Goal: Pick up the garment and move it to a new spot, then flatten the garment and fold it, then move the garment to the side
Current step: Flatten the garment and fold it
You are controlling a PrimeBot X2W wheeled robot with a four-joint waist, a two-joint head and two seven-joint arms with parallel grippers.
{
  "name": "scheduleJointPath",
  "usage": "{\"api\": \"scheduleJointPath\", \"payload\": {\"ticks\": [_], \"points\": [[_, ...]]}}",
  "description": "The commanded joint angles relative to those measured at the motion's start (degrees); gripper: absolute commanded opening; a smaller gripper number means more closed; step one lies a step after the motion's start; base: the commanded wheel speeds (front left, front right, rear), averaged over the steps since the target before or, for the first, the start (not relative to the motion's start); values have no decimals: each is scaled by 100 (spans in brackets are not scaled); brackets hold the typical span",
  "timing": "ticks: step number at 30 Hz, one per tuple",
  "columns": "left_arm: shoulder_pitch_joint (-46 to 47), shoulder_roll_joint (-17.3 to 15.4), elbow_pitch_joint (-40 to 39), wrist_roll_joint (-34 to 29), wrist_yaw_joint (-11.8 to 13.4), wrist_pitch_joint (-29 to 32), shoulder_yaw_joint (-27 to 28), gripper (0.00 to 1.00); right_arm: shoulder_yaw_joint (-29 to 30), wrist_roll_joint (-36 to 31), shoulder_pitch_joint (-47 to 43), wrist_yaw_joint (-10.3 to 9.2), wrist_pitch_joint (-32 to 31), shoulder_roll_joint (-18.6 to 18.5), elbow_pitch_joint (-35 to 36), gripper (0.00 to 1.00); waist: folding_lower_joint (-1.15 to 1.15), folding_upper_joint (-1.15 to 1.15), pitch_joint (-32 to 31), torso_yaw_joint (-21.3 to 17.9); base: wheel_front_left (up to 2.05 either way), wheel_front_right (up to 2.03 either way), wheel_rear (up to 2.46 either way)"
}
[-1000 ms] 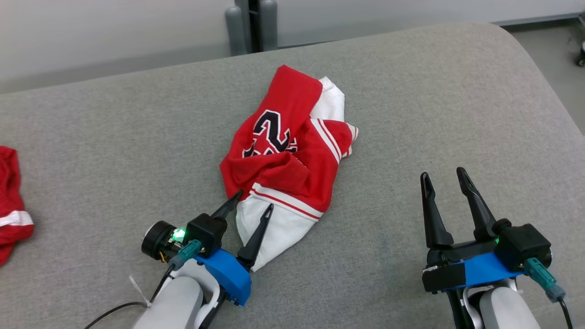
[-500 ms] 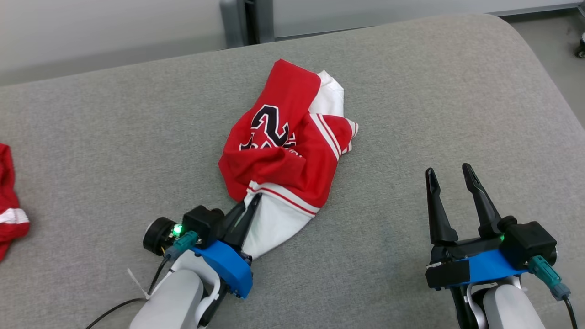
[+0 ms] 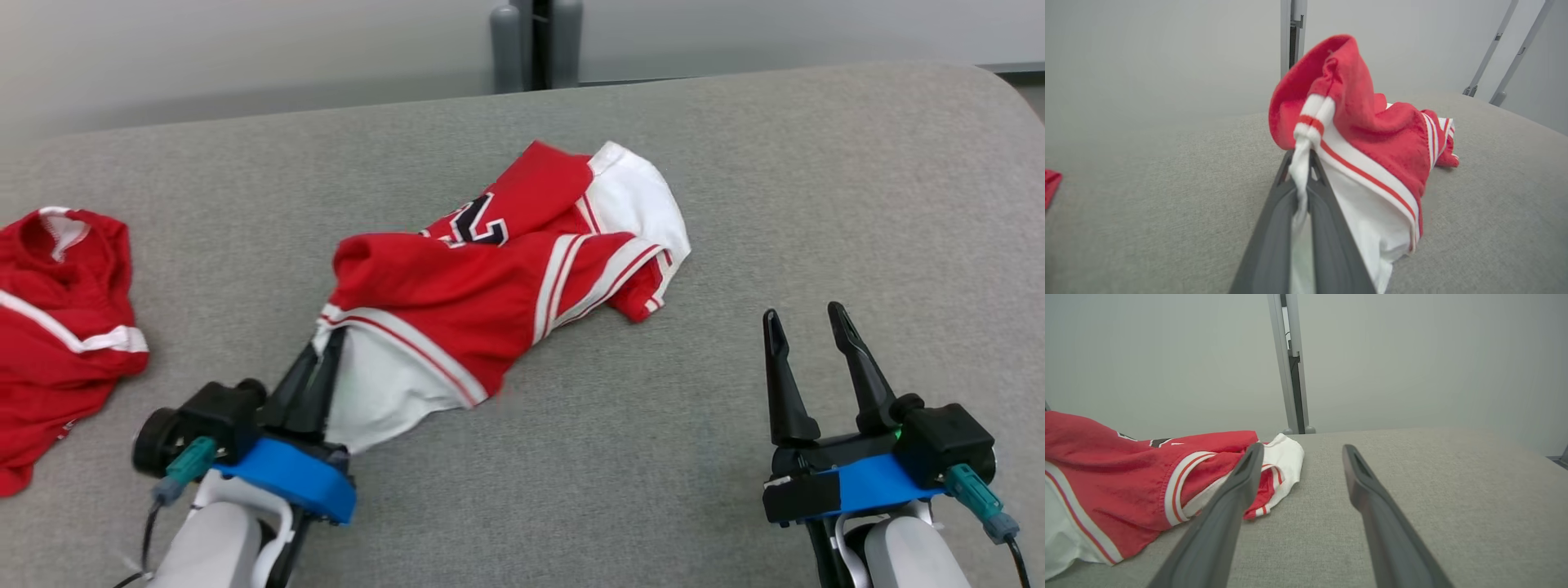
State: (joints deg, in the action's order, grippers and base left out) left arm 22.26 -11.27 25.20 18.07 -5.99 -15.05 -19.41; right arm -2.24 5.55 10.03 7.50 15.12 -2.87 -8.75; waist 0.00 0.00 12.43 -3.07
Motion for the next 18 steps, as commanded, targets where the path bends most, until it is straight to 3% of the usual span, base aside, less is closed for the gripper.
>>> {"api": "scheduleJointPath", "payload": {"ticks": [1, 9, 16, 17, 18], "points": [[-191, -115, -149, -26, 60, -18, 193, 0, 1, 10, -61, -2, 5, -2, -19, 100, 0, 0, -30, 158, 0, 0, 0], [-547, -464, -479, -17, 274, -18, 957, 0, -69, 49, -18, -2, 5, -2, -56, 100, 0, 0, -48, 299, 0, 0, 0], [-396, -541, -362, -67, 316, -18, 1207, 0, -83, 76, 16, -2, 5, -2, -70, 100, 0, 0, -18, 141, 0, 0, 0], [-358, -535, -340, -92, 333, -19, 1243, 28, -69, 85, 19, -2, 5, -2, -73, 100, 0, 0, -15, 117, 0, 0, 0], [-323, -541, -335, -126, 360, -19, 1289, 100, -62, 83, 23, -2, 5, -2, -76, 100, 0, 0, -15, 91, 0, 0, 0]]}}
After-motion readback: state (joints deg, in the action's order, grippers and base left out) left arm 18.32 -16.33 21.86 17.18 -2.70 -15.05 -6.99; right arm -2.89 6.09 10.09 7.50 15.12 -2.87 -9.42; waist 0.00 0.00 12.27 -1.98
